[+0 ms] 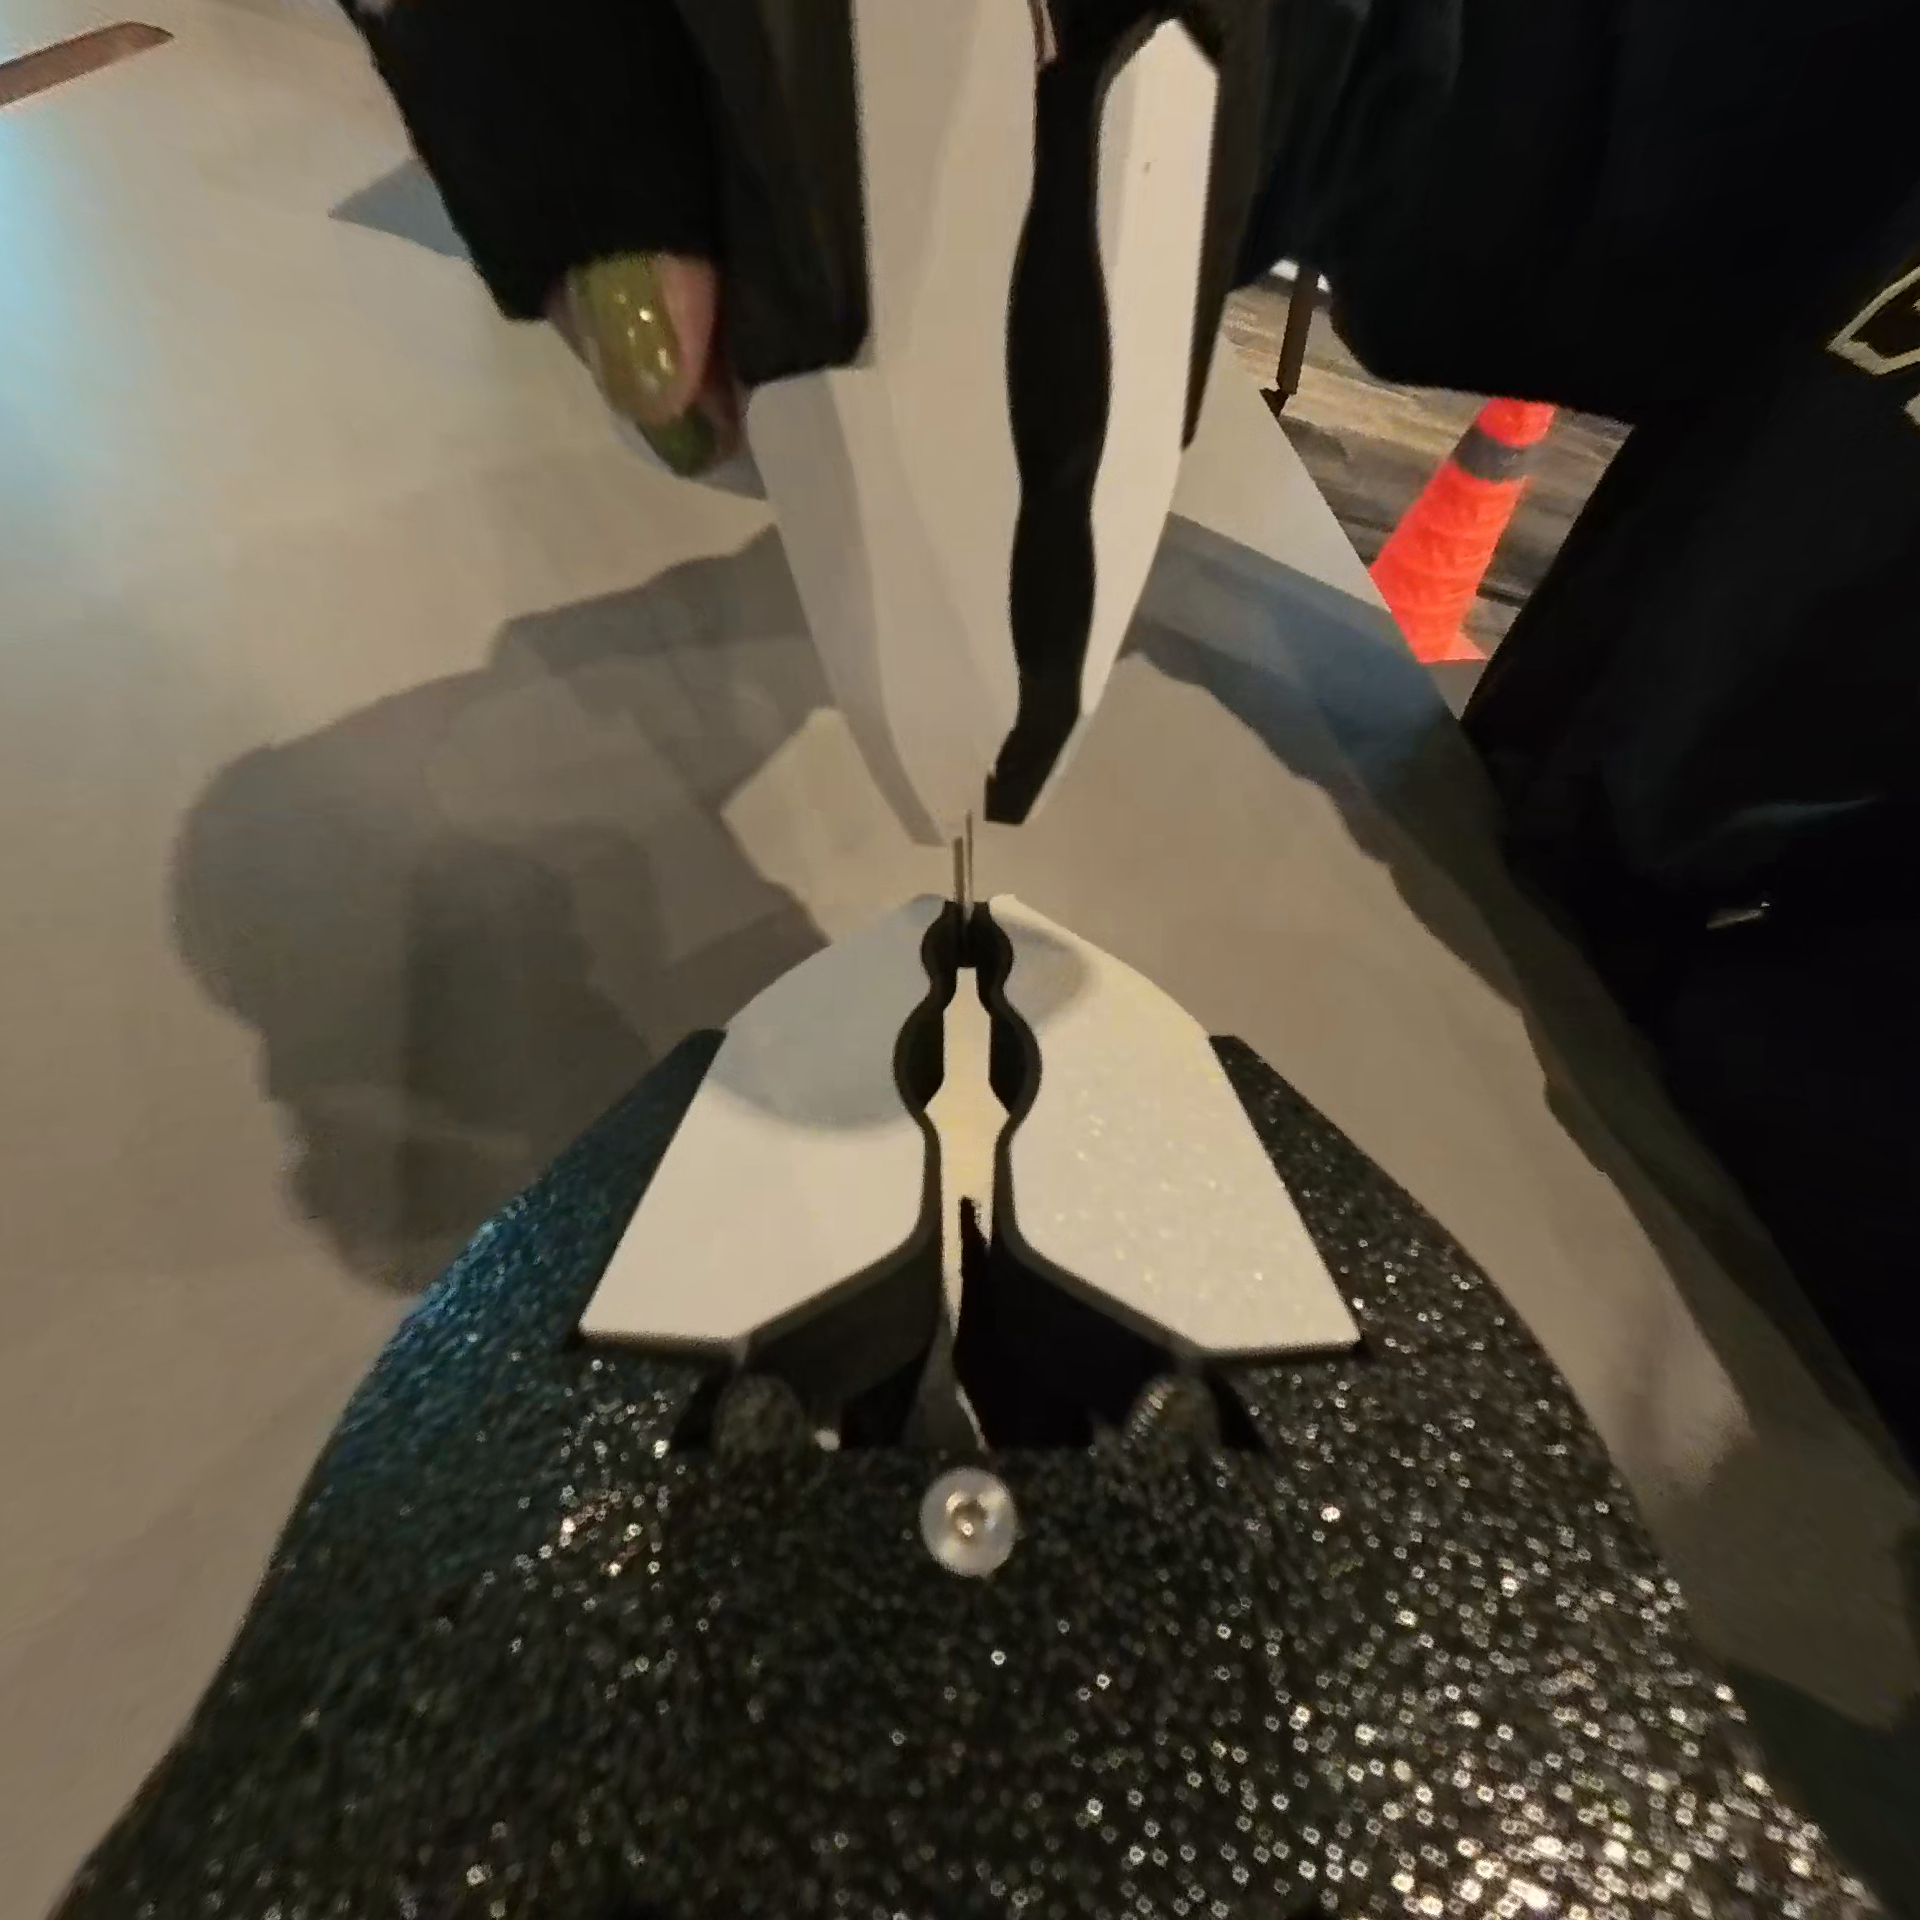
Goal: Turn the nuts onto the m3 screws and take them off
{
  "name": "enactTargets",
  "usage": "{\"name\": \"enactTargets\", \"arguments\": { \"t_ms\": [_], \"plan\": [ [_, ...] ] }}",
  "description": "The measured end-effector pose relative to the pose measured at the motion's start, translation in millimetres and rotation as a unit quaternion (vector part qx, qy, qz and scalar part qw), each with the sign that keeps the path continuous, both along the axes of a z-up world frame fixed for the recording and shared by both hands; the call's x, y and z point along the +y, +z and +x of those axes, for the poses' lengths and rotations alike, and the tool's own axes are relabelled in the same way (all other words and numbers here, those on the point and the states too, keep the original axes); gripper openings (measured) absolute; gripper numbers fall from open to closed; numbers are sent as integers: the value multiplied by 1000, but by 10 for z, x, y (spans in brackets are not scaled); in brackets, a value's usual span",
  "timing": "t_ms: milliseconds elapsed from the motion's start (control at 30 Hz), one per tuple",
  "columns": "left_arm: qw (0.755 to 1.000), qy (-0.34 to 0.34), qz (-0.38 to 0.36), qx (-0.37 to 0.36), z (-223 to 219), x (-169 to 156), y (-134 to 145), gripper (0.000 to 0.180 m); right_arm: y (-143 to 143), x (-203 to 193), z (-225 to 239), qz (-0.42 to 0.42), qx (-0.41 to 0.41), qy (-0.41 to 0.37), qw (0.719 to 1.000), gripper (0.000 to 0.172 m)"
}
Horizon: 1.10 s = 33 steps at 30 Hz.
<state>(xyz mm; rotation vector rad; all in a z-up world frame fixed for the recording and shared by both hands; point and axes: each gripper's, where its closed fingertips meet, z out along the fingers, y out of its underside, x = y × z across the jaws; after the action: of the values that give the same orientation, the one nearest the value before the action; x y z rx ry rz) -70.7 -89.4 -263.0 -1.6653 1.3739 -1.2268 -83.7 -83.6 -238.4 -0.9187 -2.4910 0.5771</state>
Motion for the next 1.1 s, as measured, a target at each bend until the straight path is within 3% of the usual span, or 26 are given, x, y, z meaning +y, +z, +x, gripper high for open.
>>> {"name": "enactTargets", "arguments": {
  "t_ms": [233,433,533,633,667,733,933,1000,1100],
  "plan": [
    [1000,-2,1,4,1,-6,-9,2,-13,-2,4,-14,-14,-5,1000,5],
    [1000,25,9,-6,-20,59,17,2,24,55,-43,-68,26,-135,988,5],
    [999,40,19,-2,-23,93,9,2,36,66,-76,-117,38,-244,962,5],
    [998,46,31,18,-7,98,-41,2,8,82,-125,-209,28,-394,895,5],
    [998,44,34,26,1,91,-62,2,-1,50,-139,-248,22,-422,872,5],
    [998,40,43,35,12,75,-87,2,-8,13,-136,-279,20,-433,857,5],
    [999,43,26,0,-17,95,2,2,91,144,6,-250,94,-408,873,24],
    [999,38,26,3,-11,82,-6,2,136,115,45,-232,121,-361,895,34],
    [999,26,28,11,2,48,-27,2,166,32,114,-189,137,-281,931,28]
  ]
}}
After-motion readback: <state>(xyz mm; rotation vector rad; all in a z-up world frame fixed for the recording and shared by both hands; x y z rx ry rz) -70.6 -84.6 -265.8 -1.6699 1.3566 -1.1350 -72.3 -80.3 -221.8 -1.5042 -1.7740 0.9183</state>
